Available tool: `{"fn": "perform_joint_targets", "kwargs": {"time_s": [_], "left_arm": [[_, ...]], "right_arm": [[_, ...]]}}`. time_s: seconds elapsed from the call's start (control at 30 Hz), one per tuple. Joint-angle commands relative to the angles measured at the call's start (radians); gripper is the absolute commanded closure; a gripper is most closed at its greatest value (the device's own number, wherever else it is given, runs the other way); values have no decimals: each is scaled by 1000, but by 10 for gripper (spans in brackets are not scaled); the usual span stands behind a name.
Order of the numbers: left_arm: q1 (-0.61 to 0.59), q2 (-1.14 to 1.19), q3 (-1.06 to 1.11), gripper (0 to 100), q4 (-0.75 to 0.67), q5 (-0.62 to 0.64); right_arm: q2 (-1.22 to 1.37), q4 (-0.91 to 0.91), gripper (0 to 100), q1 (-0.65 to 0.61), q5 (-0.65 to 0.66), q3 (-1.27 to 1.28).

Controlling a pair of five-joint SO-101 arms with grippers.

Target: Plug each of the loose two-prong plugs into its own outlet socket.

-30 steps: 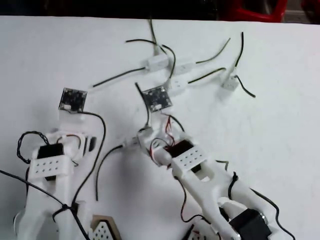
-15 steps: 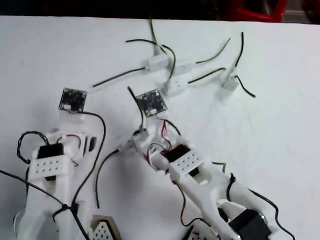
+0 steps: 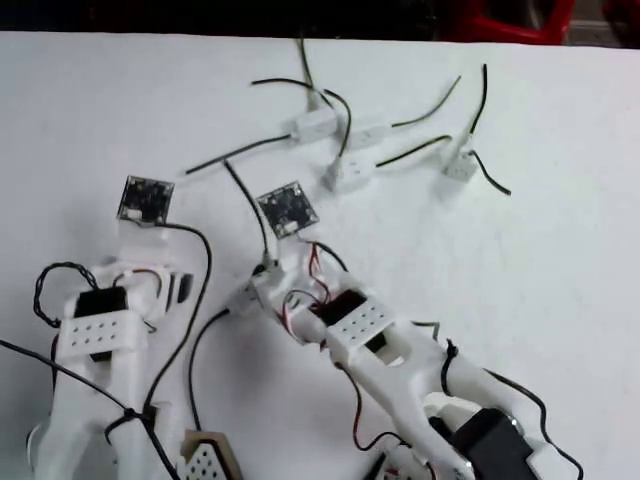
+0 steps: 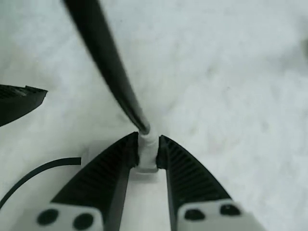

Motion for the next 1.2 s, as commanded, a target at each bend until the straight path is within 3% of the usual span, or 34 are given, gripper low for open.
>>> {"fn": "perform_joint_targets", "kwargs": {"time_s": [0.0,0.1,0.3,0.5,0.63,0.87,0.97,1.17], "left_arm": [[-35,-33,2,759,-21,12],[-36,-33,2,759,-21,12],[-36,-36,2,759,-20,14],[-33,-39,-17,754,-14,8],[-28,-39,-115,702,110,-28],[88,-31,-308,688,342,-160],[162,-31,-325,687,370,-204],[311,-28,-324,683,376,-238]], "right_arm": [[25,-1,981,-30,98,5],[25,-2,981,-27,161,12],[5,-7,981,5,160,11],[-199,1,981,59,158,17],[-349,1,981,85,158,44],[-526,2,981,122,52,91],[-585,2,981,213,31,91],[-641,-5,981,417,-152,91]]}}
